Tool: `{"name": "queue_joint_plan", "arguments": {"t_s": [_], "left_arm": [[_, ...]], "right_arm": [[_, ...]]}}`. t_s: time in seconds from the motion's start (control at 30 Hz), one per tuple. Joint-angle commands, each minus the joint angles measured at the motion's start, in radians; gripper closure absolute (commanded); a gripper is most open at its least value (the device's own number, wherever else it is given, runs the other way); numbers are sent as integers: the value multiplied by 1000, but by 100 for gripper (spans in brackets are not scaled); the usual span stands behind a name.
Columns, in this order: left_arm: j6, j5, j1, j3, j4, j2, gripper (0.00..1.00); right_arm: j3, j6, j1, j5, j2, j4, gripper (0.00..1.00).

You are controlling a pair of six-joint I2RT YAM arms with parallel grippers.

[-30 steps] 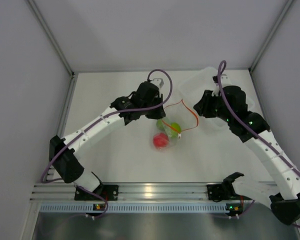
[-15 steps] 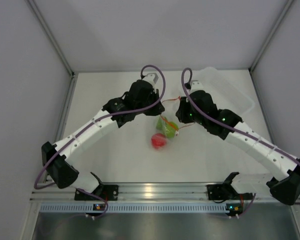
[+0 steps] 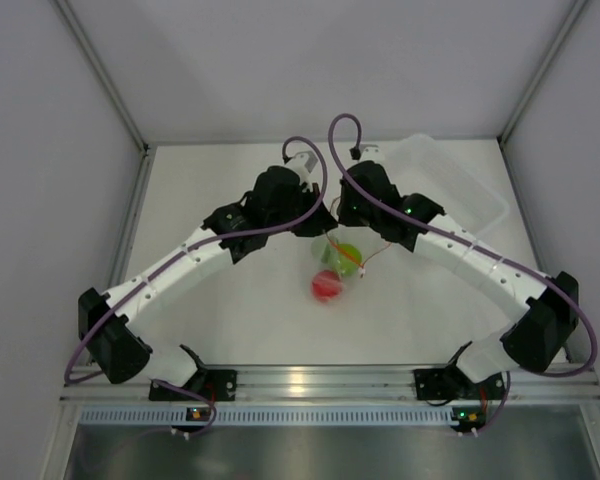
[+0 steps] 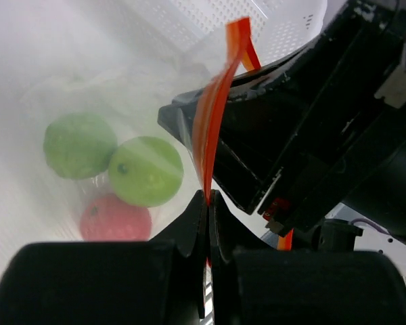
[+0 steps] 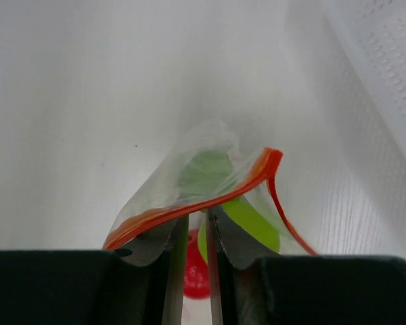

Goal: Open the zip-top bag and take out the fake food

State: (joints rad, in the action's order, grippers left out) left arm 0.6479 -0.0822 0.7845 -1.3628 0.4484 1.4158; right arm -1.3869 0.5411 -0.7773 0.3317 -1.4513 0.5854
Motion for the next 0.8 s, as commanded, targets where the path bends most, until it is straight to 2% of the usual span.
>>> {"name": "queue_joint_plan", "arguments": {"t_s": [0.0, 0.13, 0.43, 0.63, 0.77], "left_arm": [[35, -45, -2, 5, -125, -21, 100], [55, -18, -2, 4, -149, -23, 100], [173, -2, -1, 21, -264, 0, 100], [306, 41, 13, 74, -411, -21, 100], [355, 71, 39, 82, -438, -32, 100]], "right_arm": [[-46, 59, -17, 17, -20, 11, 83], [5, 74, -23, -2, -18, -44, 87], [9, -24, -25, 29, -34, 23, 87], [89, -108, 32, 12, 61, 47, 89], [152, -141, 101, -22, 152, 48, 89]]}}
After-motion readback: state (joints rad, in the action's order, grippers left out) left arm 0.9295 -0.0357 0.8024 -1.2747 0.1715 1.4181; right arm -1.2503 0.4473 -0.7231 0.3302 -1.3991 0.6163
